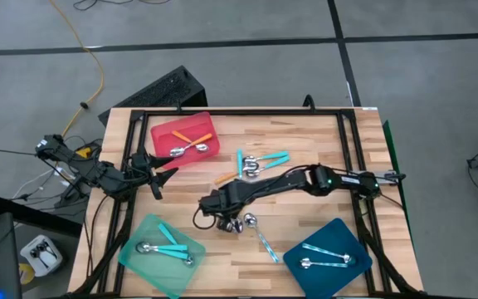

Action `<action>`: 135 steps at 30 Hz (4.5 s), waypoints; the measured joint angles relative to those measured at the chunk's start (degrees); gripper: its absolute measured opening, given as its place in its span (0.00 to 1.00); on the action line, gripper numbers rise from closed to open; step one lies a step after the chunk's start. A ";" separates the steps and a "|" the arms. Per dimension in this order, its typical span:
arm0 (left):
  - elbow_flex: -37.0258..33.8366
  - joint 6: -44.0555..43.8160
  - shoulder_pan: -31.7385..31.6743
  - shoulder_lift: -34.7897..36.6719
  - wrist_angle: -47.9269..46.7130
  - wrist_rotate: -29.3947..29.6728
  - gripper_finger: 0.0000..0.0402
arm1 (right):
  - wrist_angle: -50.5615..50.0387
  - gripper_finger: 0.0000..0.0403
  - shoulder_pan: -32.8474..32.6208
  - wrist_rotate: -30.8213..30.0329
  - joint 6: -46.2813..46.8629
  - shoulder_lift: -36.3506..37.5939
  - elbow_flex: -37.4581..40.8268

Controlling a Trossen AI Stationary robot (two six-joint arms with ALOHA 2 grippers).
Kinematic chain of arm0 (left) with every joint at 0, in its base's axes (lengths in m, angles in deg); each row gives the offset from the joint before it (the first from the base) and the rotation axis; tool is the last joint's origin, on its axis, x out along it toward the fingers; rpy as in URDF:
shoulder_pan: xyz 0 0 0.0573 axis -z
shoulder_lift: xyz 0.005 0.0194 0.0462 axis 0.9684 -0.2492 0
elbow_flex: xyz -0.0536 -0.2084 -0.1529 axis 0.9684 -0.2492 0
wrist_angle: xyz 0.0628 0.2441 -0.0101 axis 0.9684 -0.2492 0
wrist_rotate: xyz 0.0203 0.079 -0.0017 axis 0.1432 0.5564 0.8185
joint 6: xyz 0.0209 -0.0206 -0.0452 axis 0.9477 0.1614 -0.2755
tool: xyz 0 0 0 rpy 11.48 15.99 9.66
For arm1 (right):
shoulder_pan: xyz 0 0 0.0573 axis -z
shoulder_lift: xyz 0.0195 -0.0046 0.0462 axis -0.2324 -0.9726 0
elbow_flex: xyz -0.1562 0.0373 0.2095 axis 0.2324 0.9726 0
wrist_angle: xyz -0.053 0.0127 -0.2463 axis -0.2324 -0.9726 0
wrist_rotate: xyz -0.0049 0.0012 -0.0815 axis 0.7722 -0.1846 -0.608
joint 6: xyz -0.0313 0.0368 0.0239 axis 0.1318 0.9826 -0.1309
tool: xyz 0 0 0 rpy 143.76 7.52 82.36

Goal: Sort silverware by color (type)
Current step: Put the blue patterned spoon into the blue bin

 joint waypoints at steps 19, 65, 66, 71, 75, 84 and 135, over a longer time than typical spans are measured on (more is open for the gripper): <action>0.00 0.95 0.00 0.00 -0.08 0.02 0.47 | 9.65 0.50 1.84 0.15 3.89 0.16 2.28; 0.00 0.17 0.00 0.00 -0.04 0.04 0.47 | 15.73 0.39 0.97 -4.31 8.19 -0.04 4.02; 0.00 0.17 0.00 0.00 -0.05 0.04 0.47 | 15.74 0.38 0.88 -4.31 8.01 -0.04 4.02; 0.00 0.17 0.00 0.00 -0.04 0.04 0.47 | 15.73 0.30 0.83 -4.22 6.73 -0.04 4.02; 0.00 0.13 0.00 0.00 -0.05 0.04 0.47 | 16.35 0.24 0.83 -3.80 6.60 -0.95 3.84; 0.00 -0.12 0.00 0.00 -0.02 0.06 0.47 | 17.08 0.16 0.85 -1.39 6.22 -2.91 3.63; 0.00 0.48 0.00 0.00 -0.06 0.04 0.47 | 4.92 0.11 0.60 -6.09 -12.86 4.28 -5.71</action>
